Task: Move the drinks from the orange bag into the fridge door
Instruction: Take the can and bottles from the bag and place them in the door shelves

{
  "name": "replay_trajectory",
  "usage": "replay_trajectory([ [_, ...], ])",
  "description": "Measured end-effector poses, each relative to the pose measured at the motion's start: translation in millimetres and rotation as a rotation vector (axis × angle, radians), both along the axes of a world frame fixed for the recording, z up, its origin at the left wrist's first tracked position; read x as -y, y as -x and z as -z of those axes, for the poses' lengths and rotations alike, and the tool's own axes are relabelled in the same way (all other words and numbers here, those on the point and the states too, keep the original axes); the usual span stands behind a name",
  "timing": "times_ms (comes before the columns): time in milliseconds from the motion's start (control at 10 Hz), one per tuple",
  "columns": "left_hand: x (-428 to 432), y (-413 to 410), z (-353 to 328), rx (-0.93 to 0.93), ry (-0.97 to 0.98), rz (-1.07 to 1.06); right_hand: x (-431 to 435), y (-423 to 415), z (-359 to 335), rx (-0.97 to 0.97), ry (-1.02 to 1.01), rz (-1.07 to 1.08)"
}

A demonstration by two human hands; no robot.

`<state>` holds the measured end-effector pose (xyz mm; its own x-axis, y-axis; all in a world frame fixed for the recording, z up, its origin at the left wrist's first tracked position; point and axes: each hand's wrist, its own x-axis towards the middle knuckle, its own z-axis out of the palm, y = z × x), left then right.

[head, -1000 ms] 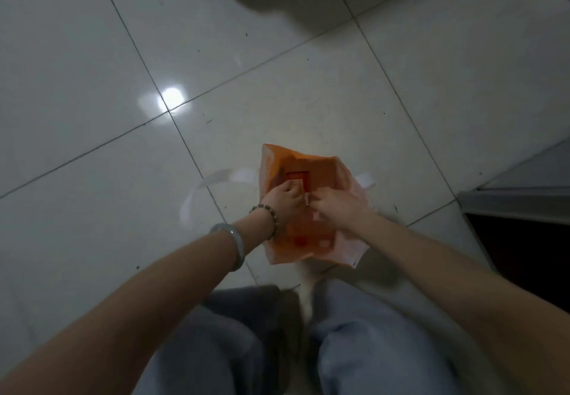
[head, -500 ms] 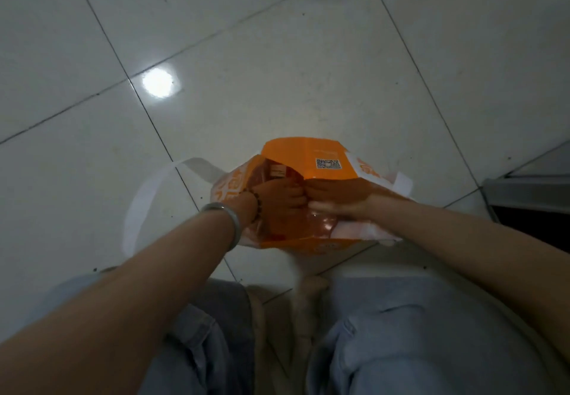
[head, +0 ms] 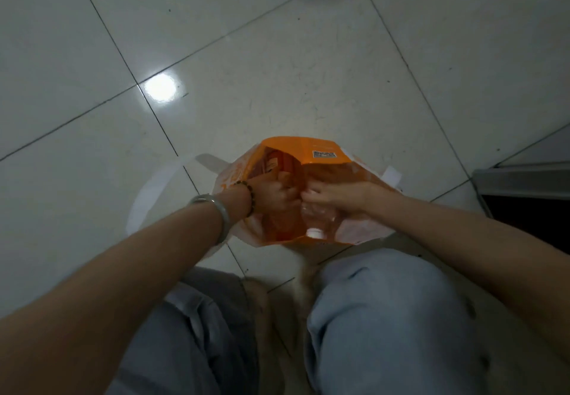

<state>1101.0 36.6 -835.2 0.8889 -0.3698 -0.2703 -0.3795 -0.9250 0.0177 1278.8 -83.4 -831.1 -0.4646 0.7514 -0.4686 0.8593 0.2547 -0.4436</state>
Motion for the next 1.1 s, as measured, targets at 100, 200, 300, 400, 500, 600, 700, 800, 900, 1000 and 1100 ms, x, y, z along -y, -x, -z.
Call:
replay_trajectory([
  [100,-14,0,-49,-0.268,0.112,-0.215,4,-3,-59,0.115,-0.090,0.007],
  [200,-19,-2,-141,-0.232,0.229,-0.513,17,-10,-123,-0.050,-0.094,0.282],
  [300,-9,6,-228,-0.239,0.290,-0.654,31,-2,-212,-0.184,-0.109,0.500],
  [400,0,14,-314,-0.174,0.294,-0.705,53,9,-303,-0.238,-0.110,0.738],
  [500,11,22,-395,-0.225,0.342,-0.851,77,23,-395,-0.316,-0.098,1.062],
  [600,29,23,-479,-0.179,0.519,-1.021,95,41,-489,-0.342,-0.172,1.371],
  [700,48,17,-556,-0.126,0.738,-1.181,119,56,-563,-0.337,-0.287,1.544],
  [800,65,6,-617,-0.090,0.843,-1.131,148,66,-623,-0.404,-0.365,1.693],
  [900,80,-7,-665,-0.015,0.869,-1.026,171,75,-669,-0.416,-0.388,1.827],
  [1000,99,-22,-709,0.029,0.887,-0.872,201,86,-713,-0.392,-0.440,1.939],
  [1100,124,-36,-745,0.041,0.923,-0.738,233,101,-747,-0.356,-0.488,2.031],
])
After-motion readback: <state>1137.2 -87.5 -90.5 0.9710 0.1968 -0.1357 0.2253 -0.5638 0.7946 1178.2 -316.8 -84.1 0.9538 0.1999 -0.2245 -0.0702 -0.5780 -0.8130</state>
